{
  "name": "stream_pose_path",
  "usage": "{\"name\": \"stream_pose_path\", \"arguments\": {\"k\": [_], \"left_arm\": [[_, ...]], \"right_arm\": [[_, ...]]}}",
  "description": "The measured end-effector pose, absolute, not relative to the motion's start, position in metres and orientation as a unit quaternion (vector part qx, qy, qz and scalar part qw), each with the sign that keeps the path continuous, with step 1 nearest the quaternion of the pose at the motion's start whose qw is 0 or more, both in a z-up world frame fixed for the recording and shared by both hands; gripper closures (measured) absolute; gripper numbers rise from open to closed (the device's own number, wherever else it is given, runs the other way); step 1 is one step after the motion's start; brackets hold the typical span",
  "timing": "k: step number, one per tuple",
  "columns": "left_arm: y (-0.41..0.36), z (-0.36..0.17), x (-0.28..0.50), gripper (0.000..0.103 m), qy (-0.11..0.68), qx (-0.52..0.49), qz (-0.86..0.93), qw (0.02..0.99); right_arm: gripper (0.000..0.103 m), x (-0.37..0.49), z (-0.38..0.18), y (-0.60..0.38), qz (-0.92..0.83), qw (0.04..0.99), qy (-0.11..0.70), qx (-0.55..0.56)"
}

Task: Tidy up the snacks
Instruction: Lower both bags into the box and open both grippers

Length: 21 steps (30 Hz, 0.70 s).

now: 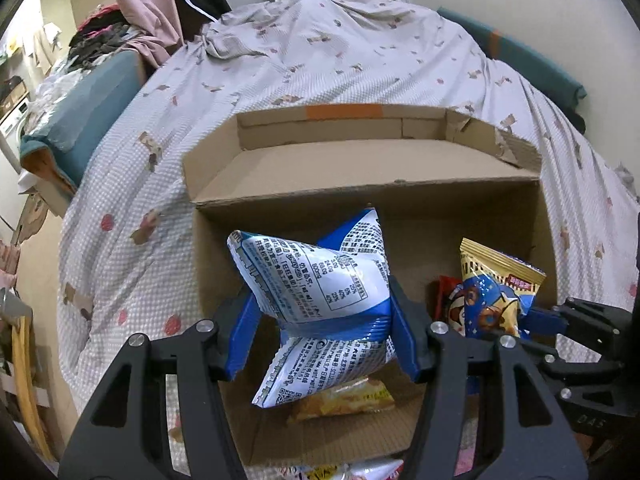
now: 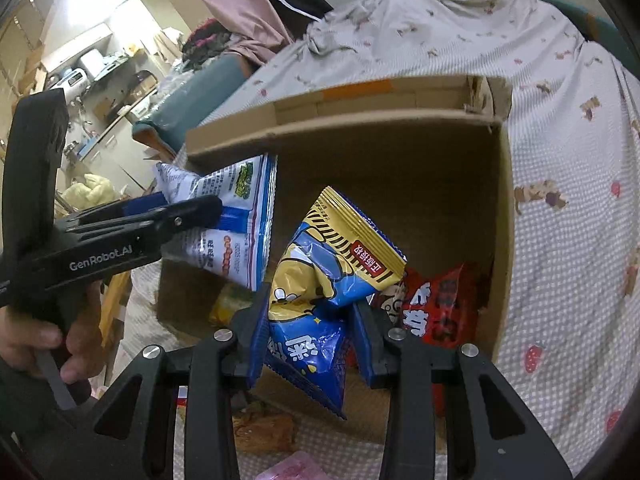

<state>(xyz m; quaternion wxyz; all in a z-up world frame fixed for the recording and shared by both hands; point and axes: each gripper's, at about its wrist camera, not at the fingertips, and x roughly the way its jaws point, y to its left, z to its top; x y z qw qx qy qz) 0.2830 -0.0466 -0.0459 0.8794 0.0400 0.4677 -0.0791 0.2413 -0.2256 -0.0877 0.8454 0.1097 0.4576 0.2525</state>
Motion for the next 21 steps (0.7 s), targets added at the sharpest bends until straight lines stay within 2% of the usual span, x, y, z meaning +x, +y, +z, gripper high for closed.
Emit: {"name": "stream_pose_path", "arguments": {"k": [11,21], "left_arm": [[-0.046,-0.072,0.299,0.045,0.487,0.051,-0.064,0.870],[-0.041,-0.070,0.296,0.043,0.491,0.049,-0.053,0.868]], "right_arm": [[0.065,0.250,-0.106,-0.215,0.244,0.834,0.482,0.111],[0.065,0.252,-0.104,-0.210,0.255,0.832,0.480,0.113]]}}
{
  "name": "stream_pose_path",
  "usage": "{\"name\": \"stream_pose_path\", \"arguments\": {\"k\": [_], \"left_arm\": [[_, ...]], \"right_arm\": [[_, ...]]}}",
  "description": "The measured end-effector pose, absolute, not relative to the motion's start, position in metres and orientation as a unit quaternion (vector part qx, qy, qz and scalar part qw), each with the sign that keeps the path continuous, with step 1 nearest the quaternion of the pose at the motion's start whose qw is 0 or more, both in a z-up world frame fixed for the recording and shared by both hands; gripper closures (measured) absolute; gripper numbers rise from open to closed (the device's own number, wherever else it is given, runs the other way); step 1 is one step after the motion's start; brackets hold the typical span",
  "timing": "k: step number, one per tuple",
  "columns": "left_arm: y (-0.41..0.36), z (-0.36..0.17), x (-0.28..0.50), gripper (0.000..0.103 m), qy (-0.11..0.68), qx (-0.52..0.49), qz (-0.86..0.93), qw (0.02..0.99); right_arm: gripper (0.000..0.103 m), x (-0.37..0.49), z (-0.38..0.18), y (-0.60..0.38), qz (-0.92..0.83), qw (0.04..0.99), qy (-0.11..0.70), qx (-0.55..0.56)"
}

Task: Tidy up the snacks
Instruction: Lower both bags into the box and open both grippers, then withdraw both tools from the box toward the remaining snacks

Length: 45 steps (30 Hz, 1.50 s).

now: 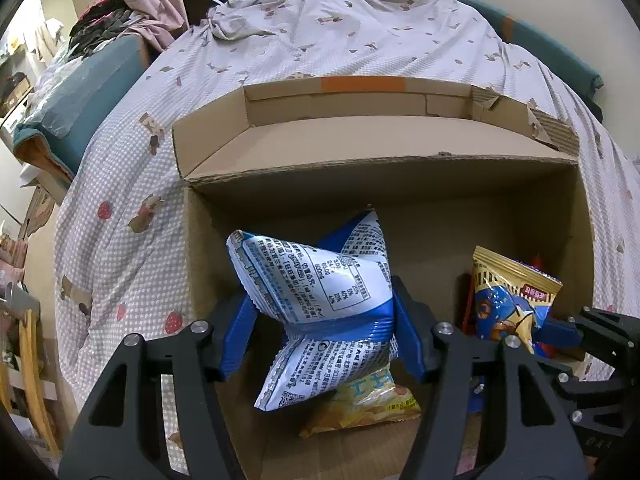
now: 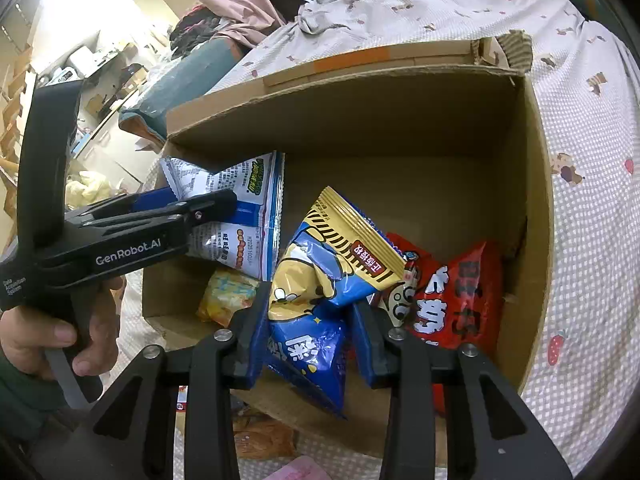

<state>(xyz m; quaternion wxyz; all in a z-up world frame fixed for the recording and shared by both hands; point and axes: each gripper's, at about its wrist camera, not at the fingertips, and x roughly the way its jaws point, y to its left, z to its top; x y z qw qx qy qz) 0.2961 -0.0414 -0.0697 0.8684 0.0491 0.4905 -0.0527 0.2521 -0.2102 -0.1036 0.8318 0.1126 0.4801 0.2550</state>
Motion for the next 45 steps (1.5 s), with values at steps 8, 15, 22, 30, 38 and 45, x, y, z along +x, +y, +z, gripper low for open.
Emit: {"name": "stream_pose_path", "arguments": {"k": [8,15,22,30,38,45], "left_arm": [[-0.044,-0.065,0.291,0.041,0.486,0.065,-0.028,0.871],[-0.042,-0.058,0.287,0.019,0.482,0.064,-0.023,0.874],[-0.047,-0.044,0.281,0.014,0.468,0.070,-0.007,0.881],[-0.046,-0.026,0.270,0.004,0.451,0.062,0.004,0.890],[-0.043,-0.006,0.245,0.000,0.436,0.052,0.011,0.898],[-0.032,0.000,0.209,0.000,0.434,0.041,0.019,0.900]], "right_arm": [[0.062,0.251,-0.099,-0.218,0.254,0.833,0.474,0.129],[0.020,0.243,-0.083,-0.223,0.248,0.849,0.451,0.121],[0.018,0.242,-0.074,-0.232,0.245,0.852,0.443,0.136],[0.017,0.240,-0.067,-0.246,0.243,0.850,0.437,0.167],[0.007,0.224,-0.054,-0.247,0.244,0.857,0.427,0.157],[0.006,0.200,-0.037,-0.253,0.242,0.862,0.417,0.157]]}}
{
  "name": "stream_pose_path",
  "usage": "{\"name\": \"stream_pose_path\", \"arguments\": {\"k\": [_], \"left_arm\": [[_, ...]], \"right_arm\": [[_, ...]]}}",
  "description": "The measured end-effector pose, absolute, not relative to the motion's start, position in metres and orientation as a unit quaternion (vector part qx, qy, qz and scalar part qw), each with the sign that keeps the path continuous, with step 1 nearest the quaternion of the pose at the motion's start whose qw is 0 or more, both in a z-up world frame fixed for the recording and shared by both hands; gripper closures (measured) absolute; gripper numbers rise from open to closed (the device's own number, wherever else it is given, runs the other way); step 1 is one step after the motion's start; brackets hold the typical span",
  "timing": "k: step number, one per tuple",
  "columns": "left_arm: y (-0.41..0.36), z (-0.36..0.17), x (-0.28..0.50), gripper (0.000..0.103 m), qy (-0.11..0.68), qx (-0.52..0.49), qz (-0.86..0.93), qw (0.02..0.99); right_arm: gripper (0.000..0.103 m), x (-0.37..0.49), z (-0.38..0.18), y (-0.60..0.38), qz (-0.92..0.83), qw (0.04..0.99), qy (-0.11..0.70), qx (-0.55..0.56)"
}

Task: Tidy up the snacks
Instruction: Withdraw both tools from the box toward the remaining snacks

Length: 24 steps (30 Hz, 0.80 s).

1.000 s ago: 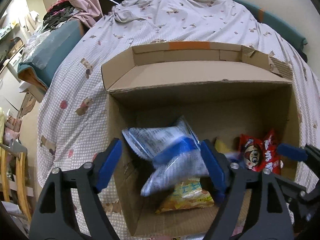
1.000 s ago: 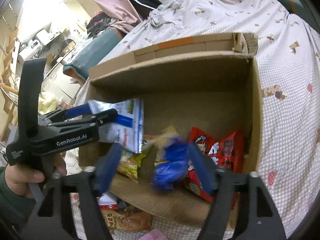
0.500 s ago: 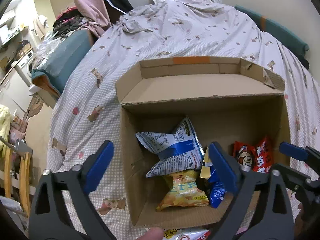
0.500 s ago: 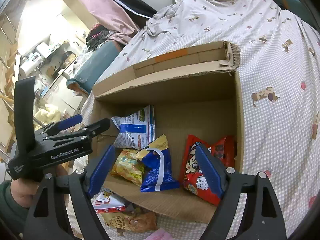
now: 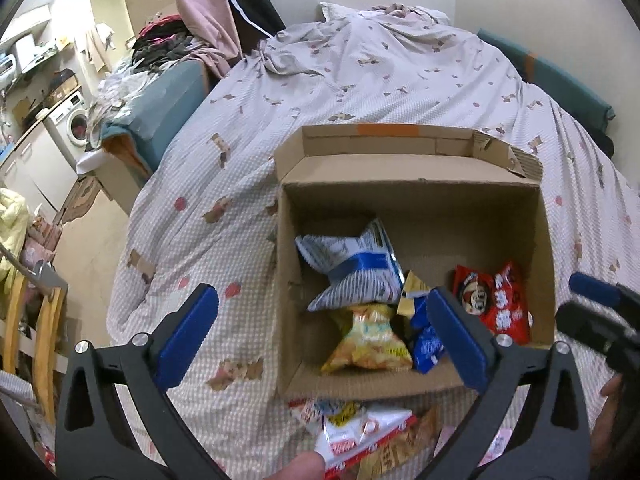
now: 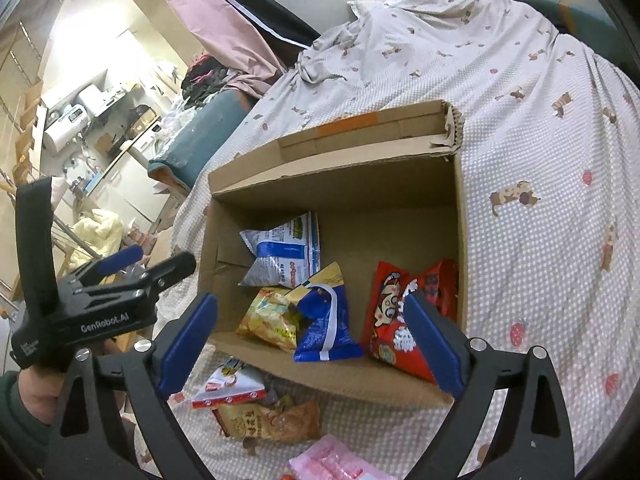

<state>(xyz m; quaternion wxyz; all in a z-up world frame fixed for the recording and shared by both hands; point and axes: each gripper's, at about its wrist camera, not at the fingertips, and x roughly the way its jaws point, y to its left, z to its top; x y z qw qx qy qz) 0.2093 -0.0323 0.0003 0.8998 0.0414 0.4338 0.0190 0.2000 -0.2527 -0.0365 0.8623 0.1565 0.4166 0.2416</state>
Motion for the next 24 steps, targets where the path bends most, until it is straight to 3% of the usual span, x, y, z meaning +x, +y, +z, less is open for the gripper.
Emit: {"name": "stream_pose_path", "arguments": {"k": [13,24], "left_arm": [[-0.014,0.014,0.154,0.000,0.431,0.025,0.019,0.902],[0.006,-0.007,0.108,0.000,0.456,0.003,0.026,0.890]], "right_arm": [[0.006,0.155,-0.033,-0.276,0.227,0.860,0.420,0.182],[0.007,0.121,-0.052,-0.272,0.217,0.846,0.457,0.171]]}}
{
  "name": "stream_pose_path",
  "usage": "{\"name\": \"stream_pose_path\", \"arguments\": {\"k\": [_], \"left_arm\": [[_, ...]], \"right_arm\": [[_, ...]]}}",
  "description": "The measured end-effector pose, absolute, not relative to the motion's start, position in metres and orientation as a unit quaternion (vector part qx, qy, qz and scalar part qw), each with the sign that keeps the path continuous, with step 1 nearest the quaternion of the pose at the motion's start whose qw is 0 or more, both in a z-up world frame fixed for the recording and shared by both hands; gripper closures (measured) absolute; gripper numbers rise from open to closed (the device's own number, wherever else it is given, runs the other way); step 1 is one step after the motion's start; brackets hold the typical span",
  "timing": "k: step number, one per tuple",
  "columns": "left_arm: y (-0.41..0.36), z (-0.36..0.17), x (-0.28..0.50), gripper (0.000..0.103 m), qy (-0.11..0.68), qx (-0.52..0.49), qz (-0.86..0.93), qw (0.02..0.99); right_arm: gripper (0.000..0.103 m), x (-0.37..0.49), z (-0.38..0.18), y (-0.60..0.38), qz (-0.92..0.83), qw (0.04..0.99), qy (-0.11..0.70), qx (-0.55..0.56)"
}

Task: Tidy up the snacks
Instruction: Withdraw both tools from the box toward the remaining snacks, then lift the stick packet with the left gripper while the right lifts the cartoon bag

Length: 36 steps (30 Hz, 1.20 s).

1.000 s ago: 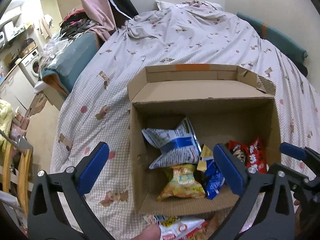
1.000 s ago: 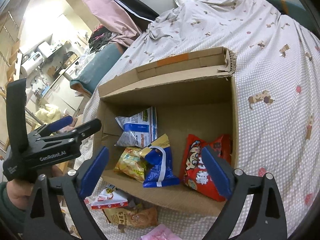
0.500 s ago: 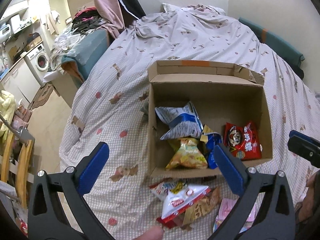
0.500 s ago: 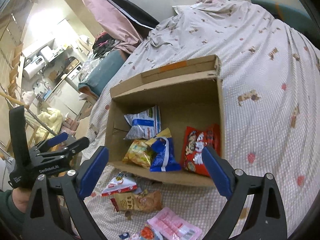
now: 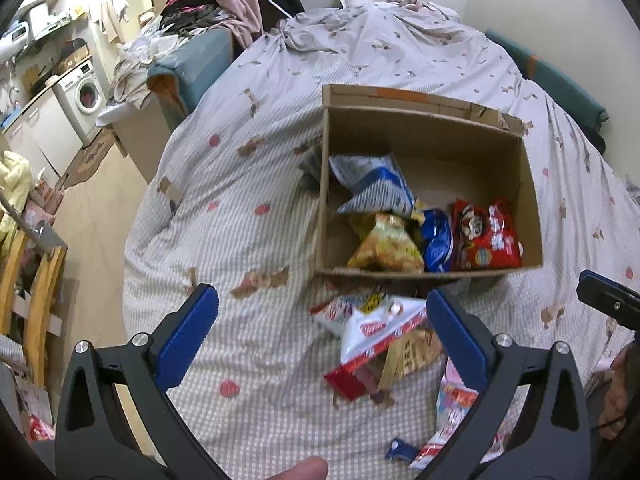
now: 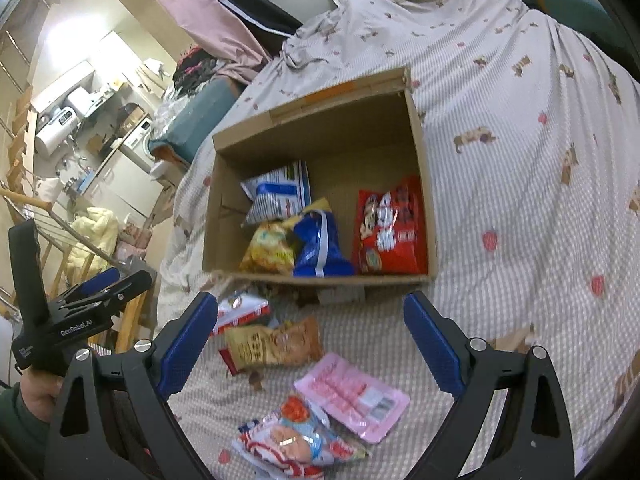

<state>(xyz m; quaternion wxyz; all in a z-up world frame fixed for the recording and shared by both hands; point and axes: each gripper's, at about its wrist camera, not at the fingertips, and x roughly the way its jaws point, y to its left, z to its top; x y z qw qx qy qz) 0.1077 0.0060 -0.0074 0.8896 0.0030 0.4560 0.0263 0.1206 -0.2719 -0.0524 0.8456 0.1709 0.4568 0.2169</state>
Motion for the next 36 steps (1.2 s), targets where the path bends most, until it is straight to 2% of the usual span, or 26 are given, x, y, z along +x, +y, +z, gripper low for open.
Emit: {"name": "stream_pose_path", "arguments": {"k": [13,18,24,29,32,36], "left_arm": [[0.010,-0.038,0.084,0.000,0.485,-0.019,0.018,0.874],[0.014,-0.049,0.086,0.000,0.504,-0.056,-0.012,0.862],[0.016,-0.061,0.086,0.000,0.533,-0.061,-0.007,0.844],[0.018,-0.065,0.087,0.000,0.542,-0.064,-0.001,0.838],[0.016,-0.066,0.087,0.000,0.544,-0.060,-0.001,0.837],[0.010,-0.065,0.088,0.000,0.544,-0.056,-0.007,0.837]], "right_arm": [[0.007,0.101,-0.083,-0.279,0.192,0.816,0.506,0.204],[0.007,0.103,-0.098,-0.282,0.196,0.792,0.533,0.225],[0.007,0.107,-0.128,-0.272,0.191,0.748,0.594,0.225],[0.007,0.094,-0.159,-0.235,0.237,0.665,0.681,0.194],[0.006,0.084,-0.173,-0.226,0.209,0.653,0.704,0.187],[0.006,0.076,-0.187,-0.220,0.171,0.632,0.718,0.236]]}}
